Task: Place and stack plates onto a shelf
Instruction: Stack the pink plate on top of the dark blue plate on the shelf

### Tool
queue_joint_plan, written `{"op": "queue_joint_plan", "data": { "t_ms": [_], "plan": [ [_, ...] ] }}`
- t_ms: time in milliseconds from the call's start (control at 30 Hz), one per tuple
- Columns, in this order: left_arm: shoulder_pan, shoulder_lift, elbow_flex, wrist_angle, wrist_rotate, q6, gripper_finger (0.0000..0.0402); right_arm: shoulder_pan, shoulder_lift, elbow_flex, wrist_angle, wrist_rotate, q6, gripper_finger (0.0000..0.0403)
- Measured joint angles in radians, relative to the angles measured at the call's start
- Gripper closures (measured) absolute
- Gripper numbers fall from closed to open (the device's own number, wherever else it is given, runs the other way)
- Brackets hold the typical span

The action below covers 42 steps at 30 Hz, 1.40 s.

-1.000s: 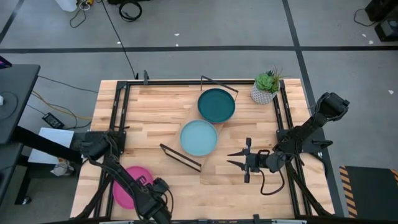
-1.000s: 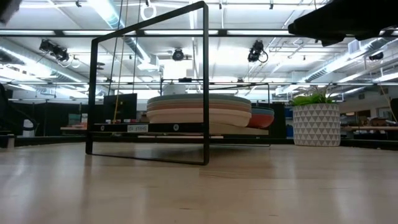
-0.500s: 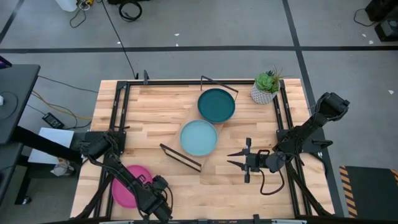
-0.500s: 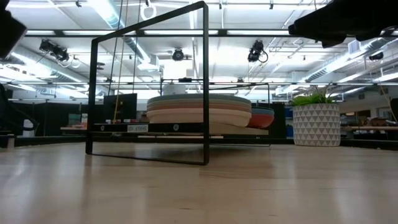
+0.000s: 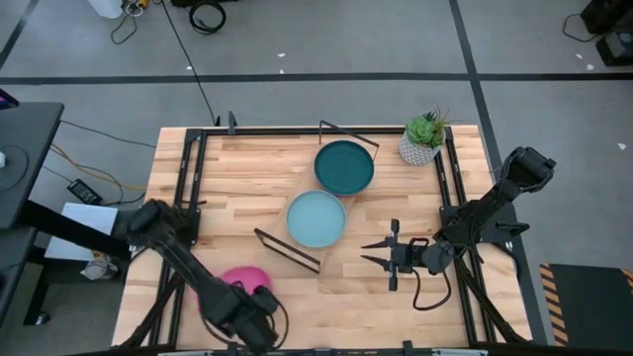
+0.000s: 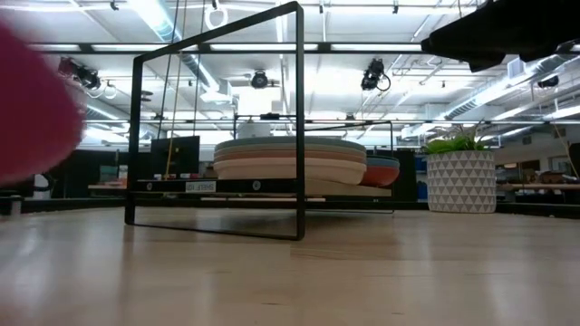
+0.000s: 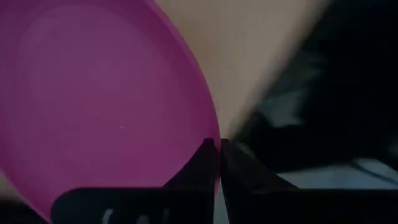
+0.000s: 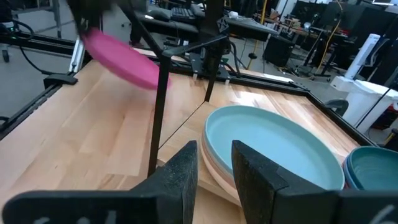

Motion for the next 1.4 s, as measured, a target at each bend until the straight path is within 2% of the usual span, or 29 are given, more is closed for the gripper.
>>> {"op": "queue_joint_plan", "data": {
  "t_ms": [100, 200, 267, 367, 467, 567, 667, 767, 833, 933, 1000, 1100, 1167, 1400],
  "plan": [
    [0.0, -0.048, 0.139, 0.035, -0.097, 0.119, 0.0387, 0.0, 0.0, 0.0, -0.009, 0.0, 0.011, 0.0298],
    [-0.003, -0.09, 0.27, 0.165, -0.197, 0.286, 0.0387, 0.0, 0.0, 0.0, -0.027, -0.001, 0.031, 0.0298],
    [-0.003, -0.11, 0.342, 0.256, -0.271, 0.444, 0.0388, 0.0, 0.0, 0.0, -0.034, -0.001, 0.041, 0.0298],
    [0.003, -0.13, 0.424, 0.321, -0.448, 0.711, 0.0388, 0.0, 0.0, 0.0, -0.04, -0.001, 0.059, 0.0298],
    [0.04, -0.134, 0.462, 0.287, -0.607, 0.909, 0.0388, 0.0, 0.0, 0.0, -0.065, -0.005, 0.101, 0.0298],
    [0.113, -0.13, 0.462, 0.23, -0.766, 1.029, 0.0388, 0.002, 0.0, 0.0, -0.134, -0.017, 0.182, 0.0298],
    [0.224, -0.112, 0.462, 0.178, -0.84, 1.08, 0.0388, 0.012, 0.0, 0.0, -0.202, -0.016, 0.258, 0.0298],
    [0.358, -0.073, 0.462, 0.097, -0.826, 1.069, 0.0388, 0.025, 0.0, 0.0, -0.225, -0.009, 0.311, 0.0298],
    [0.455, -0.039, 0.461, 0.03, -0.768, 1.043, 0.0388, 0.04, -0.001, 0.0, -0.232, -0.006, 0.337, 0.0298],
    [0.597, 0.027, 0.461, -0.036, -0.582, 1.027, 0.0388, 0.066, -0.001, 0.0, -0.256, 0.0, 0.38, 0.0298],
    [0.681, 0.081, 0.461, -0.058, -0.44, 1.072, 0.0388, 0.082, -0.001, 0.0, -0.271, 0.002, 0.412, 0.0298],
    [0.768, 0.156, 0.46, -0.069, -0.292, 1.222, 0.0388, 0.101, -0.001, 0.0, -0.294, 0.002, 0.462, 0.0298],
    [0.807, 0.2, 0.46, -0.07, -0.24, 1.351, 0.0388, 0.114, -0.001, 0.0, -0.316, 0.002, 0.488, 0.0298],
    [0.872, 0.292, 0.46, -0.077, -0.241, 1.746, 0.0386, 0.147, -0.001, 0.0, -0.343, 0.009, 0.532, 0.0298]
  ]
}}
